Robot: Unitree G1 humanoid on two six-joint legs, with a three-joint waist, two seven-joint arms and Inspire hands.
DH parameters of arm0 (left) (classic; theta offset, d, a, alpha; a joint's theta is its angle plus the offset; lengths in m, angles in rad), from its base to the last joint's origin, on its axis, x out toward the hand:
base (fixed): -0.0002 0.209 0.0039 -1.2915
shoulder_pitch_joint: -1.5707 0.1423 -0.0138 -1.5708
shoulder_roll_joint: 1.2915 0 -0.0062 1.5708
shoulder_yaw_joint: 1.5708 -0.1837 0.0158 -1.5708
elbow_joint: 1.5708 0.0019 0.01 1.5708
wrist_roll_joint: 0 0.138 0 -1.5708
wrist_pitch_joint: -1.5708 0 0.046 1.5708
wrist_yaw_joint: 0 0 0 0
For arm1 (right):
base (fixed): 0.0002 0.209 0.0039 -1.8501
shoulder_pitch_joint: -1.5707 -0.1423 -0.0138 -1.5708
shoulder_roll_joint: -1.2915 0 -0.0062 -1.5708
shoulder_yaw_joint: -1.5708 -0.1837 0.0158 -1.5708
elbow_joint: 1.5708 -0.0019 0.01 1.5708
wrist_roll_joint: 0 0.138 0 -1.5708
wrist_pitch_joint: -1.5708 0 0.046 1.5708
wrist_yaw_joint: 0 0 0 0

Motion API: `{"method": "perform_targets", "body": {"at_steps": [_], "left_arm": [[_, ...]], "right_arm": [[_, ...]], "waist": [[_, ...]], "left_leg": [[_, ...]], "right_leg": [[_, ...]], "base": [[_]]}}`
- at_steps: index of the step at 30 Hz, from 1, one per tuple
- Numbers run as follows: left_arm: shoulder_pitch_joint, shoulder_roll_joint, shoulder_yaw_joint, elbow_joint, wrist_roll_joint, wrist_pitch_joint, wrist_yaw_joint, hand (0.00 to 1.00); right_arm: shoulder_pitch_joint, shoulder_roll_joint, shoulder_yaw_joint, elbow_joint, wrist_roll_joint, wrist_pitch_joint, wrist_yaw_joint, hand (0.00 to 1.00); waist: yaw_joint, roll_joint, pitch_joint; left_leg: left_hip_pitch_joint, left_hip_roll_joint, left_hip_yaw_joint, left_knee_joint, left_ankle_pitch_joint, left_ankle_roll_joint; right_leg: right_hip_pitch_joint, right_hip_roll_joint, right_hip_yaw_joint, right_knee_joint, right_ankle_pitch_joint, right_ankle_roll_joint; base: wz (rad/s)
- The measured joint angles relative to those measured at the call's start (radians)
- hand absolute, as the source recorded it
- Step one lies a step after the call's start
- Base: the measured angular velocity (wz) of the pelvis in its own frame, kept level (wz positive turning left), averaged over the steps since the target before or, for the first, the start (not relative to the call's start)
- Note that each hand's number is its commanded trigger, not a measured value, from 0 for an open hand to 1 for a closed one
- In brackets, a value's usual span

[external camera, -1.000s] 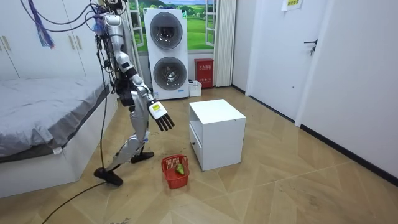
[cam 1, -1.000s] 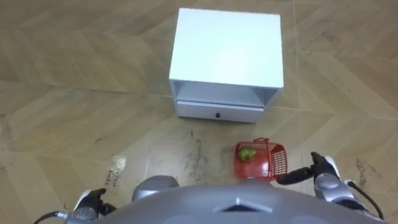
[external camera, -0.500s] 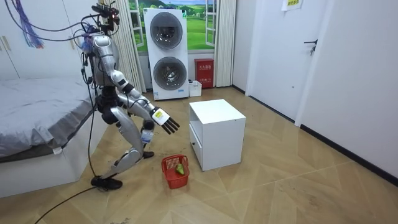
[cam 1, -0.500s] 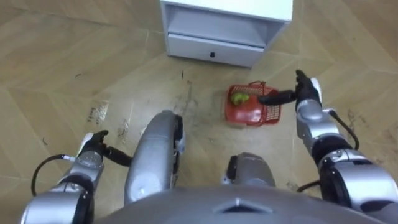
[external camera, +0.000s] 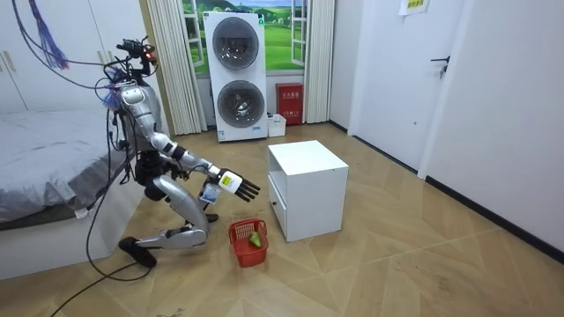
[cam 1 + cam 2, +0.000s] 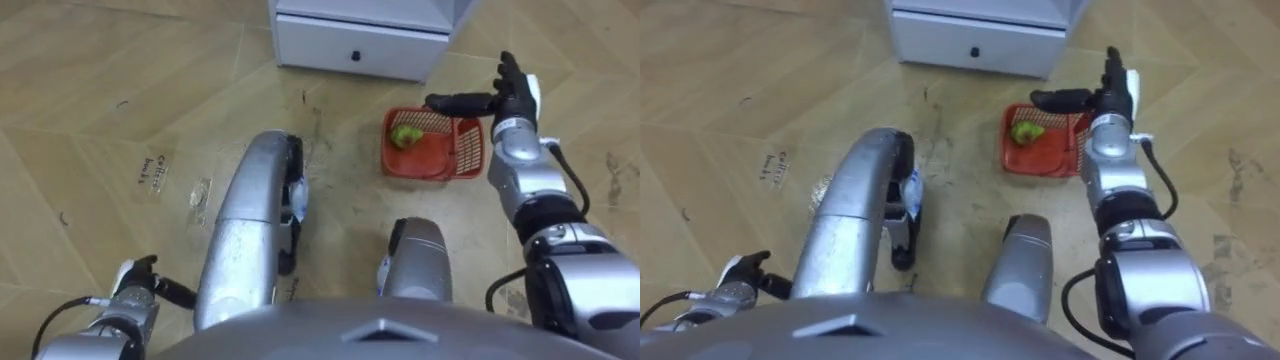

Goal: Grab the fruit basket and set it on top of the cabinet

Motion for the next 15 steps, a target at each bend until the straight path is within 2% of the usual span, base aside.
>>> {"method": "perform_targets", "body": {"at_steps": [2,4,7,10,13,15], "left_arm": [[-0.003,0.001,0.000,0.001,-0.027,-0.023,0.001,0.00],[0.001,0.007,-0.009,-0.001,-0.027,-0.040,0.000,0.00],[0.029,0.003,-0.022,0.004,-0.027,-0.053,0.001,0.00],[0.041,-0.001,-0.030,0.004,-0.027,-0.054,0.006,0.00],[0.058,-0.004,-0.058,0.016,-0.047,-0.057,0.020,0.00],[0.064,-0.003,-0.063,0.016,-0.060,-0.062,0.022,0.00]], "right_arm": [[0.000,-0.002,0.000,-0.027,-0.010,0.000,0.006,0.00],[0.006,-0.002,0.001,-0.051,-0.010,0.000,0.006,0.00],[0.027,-0.001,0.001,-0.089,-0.011,0.000,-0.002,0.00],[0.032,-0.001,0.004,-0.098,-0.019,0.001,-0.007,0.00],[0.031,-0.001,0.018,-0.113,-0.020,0.001,-0.007,0.00],[0.031,-0.001,0.019,-0.118,-0.017,0.002,-0.006,0.00]], "waist": [[-0.007,-0.004,0.0034],[-0.011,-0.010,0.0055],[-0.029,-0.019,0.0064],[-0.032,-0.027,0.0058],[-0.035,-0.032,0.0060],[-0.037,-0.034,0.0053]], "left_leg": [[-0.003,0.001,0.004,0.036,-0.019,-0.009],[-0.002,-0.001,-0.007,0.057,-0.035,-0.029],[-0.001,-0.003,-0.007,0.078,-0.058,-0.025],[-0.003,-0.012,-0.015,0.098,-0.079,-0.038],[-0.006,-0.060,-0.043,0.137,-0.083,-0.045],[-0.011,-0.075,-0.051,0.161,-0.082,-0.047]], "right_leg": [[0.006,0.000,0.009,0.035,0.000,0.000],[0.013,0.001,0.004,0.045,-0.001,0.000],[0.031,0.008,0.007,0.045,-0.007,-0.004],[0.039,-0.002,0.010,0.046,-0.026,-0.008],[0.050,-0.012,0.041,0.064,-0.038,-0.015],[0.054,-0.016,0.055,0.081,-0.038,-0.016]], "base": [[0.08],[-0.09],[0.04],[-0.11],[-0.24],[-0.12]]}}
